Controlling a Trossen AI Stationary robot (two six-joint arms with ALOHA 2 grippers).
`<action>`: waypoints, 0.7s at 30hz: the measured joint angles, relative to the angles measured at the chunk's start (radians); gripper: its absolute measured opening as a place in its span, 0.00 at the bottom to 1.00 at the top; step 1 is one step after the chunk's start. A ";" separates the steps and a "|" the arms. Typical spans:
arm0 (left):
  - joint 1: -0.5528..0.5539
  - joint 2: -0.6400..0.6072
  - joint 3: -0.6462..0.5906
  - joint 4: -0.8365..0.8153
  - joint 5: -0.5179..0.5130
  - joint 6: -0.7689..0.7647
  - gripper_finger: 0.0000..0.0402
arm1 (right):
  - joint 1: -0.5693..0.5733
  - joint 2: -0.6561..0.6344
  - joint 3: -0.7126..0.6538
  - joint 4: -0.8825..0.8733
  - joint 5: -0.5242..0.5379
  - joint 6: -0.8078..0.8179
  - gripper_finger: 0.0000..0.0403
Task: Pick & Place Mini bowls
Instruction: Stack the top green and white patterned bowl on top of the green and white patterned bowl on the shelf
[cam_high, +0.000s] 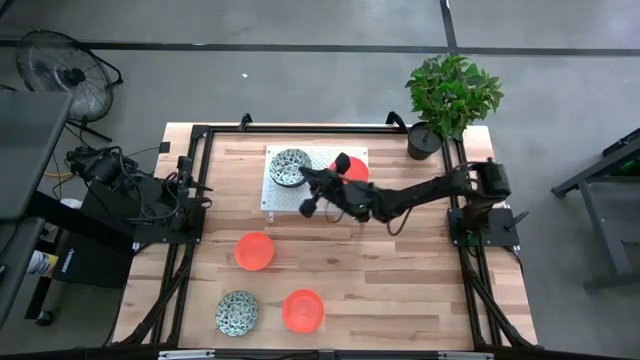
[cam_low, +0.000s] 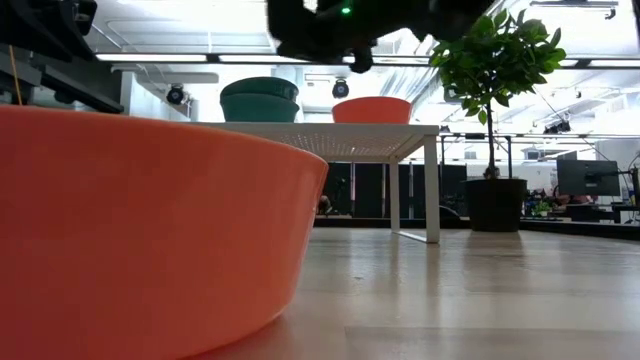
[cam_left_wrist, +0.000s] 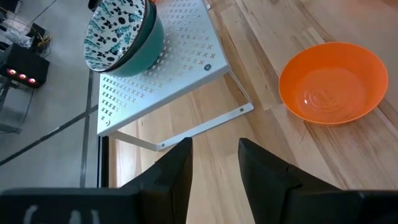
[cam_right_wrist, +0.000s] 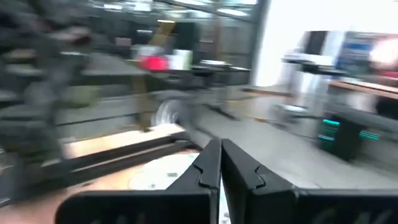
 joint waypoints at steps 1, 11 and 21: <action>0.000 0.000 0.000 0.000 0.000 0.000 0.31 | 0.010 0.021 0.024 0.001 0.072 -0.004 0.00; 0.000 0.000 0.000 0.000 0.000 0.000 0.31 | 0.049 0.074 0.114 -0.122 0.197 0.042 0.00; 0.000 0.000 0.000 0.000 0.000 0.000 0.31 | 0.029 0.074 0.114 -0.207 0.192 0.116 0.00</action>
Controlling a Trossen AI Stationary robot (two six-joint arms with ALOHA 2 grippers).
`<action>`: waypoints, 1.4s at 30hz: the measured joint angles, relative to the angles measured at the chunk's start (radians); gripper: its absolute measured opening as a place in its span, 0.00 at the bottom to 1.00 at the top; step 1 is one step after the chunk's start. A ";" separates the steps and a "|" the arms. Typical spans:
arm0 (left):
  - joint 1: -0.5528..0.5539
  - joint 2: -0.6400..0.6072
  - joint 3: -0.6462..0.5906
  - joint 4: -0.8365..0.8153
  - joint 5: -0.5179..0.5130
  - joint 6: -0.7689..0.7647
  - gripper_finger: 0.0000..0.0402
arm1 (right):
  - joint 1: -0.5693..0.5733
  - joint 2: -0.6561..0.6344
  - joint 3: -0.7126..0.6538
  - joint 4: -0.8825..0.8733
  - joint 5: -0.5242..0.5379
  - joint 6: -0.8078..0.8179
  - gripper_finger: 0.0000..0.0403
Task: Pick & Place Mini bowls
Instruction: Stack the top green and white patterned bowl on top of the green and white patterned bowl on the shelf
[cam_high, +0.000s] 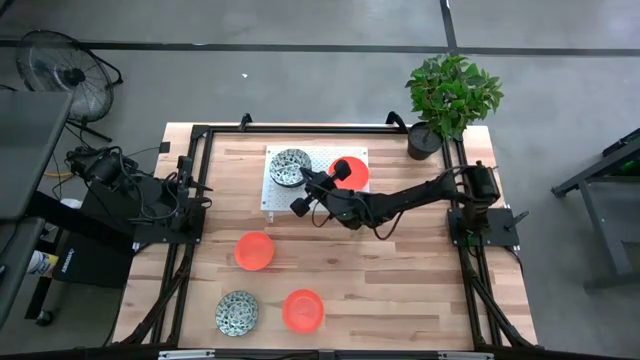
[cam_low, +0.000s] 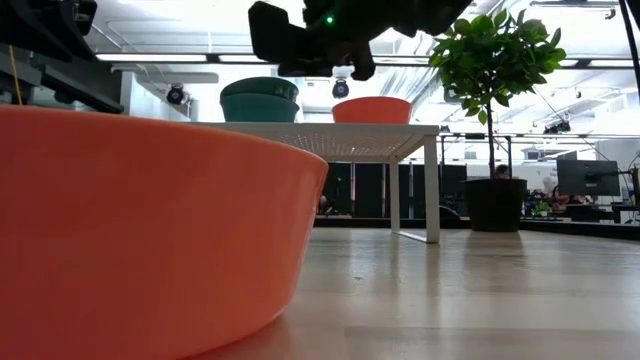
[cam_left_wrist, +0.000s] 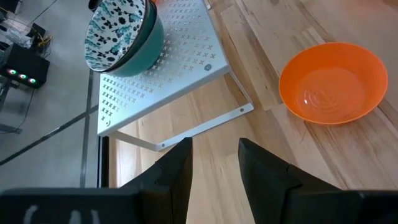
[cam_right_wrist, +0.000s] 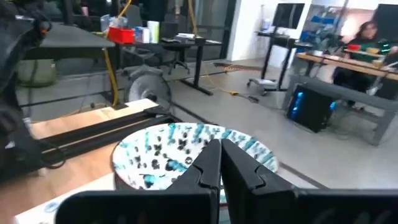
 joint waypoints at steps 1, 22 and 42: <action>0.000 0.000 0.000 0.000 0.000 0.000 0.31 | -0.003 0.000 0.000 -0.007 -0.012 0.006 0.00; 0.000 0.000 0.000 0.000 0.000 0.000 0.31 | -0.017 0.000 0.000 -0.038 -0.100 0.076 0.00; 0.000 0.000 0.000 0.000 0.000 0.000 0.31 | -0.017 0.004 0.000 -0.017 -0.124 0.080 0.00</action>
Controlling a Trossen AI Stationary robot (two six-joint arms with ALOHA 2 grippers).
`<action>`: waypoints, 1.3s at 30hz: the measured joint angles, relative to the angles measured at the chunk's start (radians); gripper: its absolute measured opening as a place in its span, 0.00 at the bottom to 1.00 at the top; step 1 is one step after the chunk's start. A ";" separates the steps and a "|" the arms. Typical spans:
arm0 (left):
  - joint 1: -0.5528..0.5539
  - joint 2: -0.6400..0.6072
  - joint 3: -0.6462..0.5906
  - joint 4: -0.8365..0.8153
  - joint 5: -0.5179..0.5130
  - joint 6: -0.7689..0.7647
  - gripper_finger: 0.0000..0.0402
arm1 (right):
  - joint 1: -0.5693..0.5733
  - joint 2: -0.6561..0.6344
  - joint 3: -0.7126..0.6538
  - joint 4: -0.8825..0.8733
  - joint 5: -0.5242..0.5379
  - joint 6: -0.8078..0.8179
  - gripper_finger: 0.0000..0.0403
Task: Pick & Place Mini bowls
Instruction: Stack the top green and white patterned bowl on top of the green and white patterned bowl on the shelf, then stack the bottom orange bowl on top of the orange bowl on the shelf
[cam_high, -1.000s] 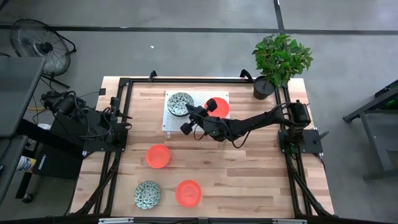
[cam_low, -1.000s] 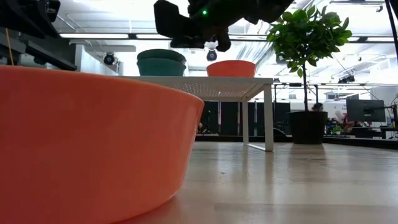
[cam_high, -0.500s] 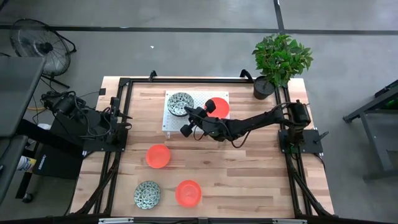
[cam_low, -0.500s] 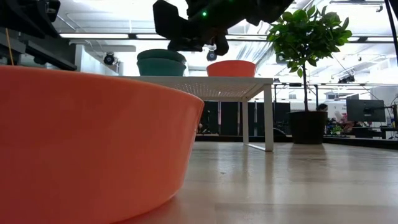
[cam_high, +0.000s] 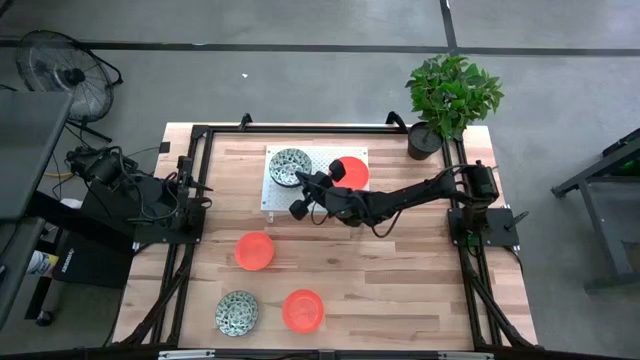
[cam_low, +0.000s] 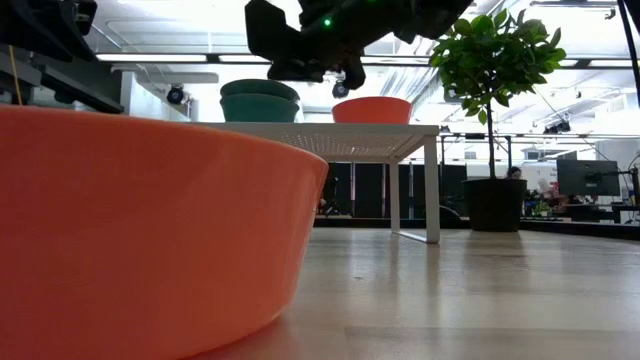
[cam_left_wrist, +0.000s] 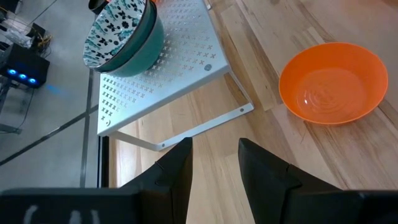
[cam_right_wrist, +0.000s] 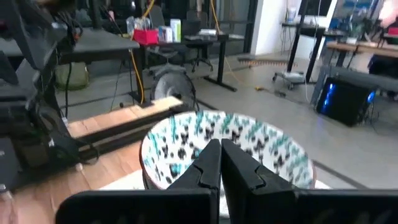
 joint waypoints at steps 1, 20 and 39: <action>0.000 0.000 0.000 0.000 0.000 0.000 0.31 | 0.001 0.000 0.000 0.019 -0.001 -0.012 0.00; 0.000 0.000 0.000 0.000 0.000 0.000 0.31 | 0.098 -0.061 0.000 0.081 -0.012 -0.240 0.00; 0.000 0.000 0.000 0.000 0.000 0.000 0.31 | 0.212 -0.061 0.000 -0.149 -0.325 -0.091 0.00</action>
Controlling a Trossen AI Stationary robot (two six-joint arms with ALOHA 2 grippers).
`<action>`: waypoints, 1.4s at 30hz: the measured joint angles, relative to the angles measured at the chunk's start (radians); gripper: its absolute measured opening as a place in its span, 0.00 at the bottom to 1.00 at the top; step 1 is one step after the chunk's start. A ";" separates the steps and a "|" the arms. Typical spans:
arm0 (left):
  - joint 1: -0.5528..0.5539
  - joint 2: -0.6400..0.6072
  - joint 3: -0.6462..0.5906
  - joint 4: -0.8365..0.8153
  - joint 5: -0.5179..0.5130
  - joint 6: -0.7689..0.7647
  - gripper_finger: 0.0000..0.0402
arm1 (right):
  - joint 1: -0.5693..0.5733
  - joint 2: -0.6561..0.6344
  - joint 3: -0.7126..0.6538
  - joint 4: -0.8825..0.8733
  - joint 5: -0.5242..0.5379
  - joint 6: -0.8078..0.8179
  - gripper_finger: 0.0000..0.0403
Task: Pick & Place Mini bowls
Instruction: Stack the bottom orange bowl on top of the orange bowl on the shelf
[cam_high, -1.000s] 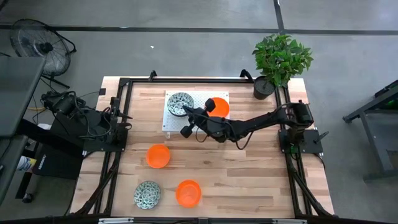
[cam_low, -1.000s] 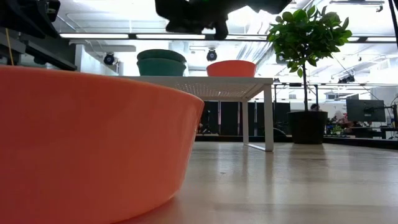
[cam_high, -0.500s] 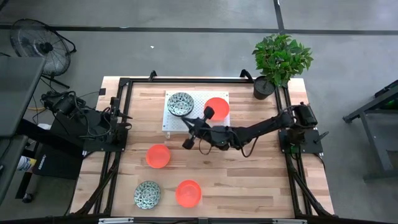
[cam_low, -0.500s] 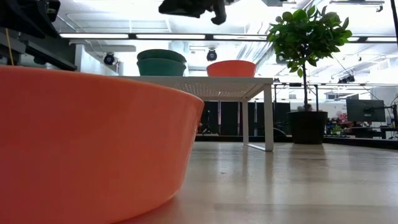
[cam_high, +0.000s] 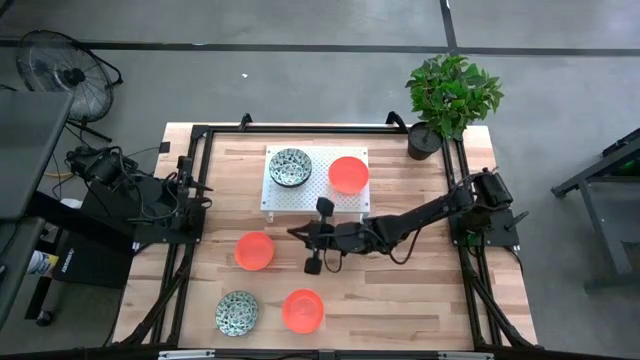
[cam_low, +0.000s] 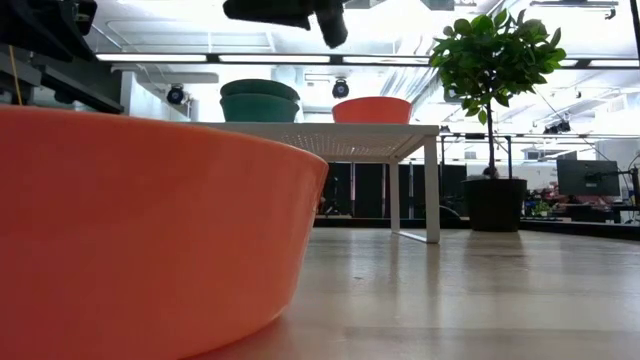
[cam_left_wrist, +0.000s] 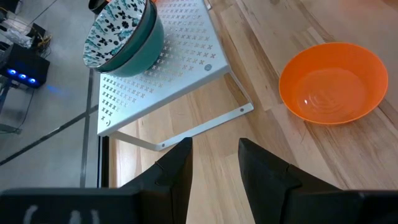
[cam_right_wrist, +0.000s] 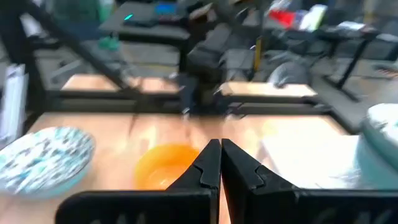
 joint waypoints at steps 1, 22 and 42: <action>0.000 0.000 0.000 0.000 0.000 0.000 0.31 | 0.005 0.000 0.000 -0.020 -0.018 0.009 0.00; 0.000 0.000 0.000 0.000 0.000 0.000 0.31 | 0.175 0.000 0.000 -0.157 -0.096 0.103 0.00; 0.000 0.000 0.000 0.000 0.000 0.000 0.31 | 0.194 0.000 0.003 -0.204 -0.222 0.092 0.30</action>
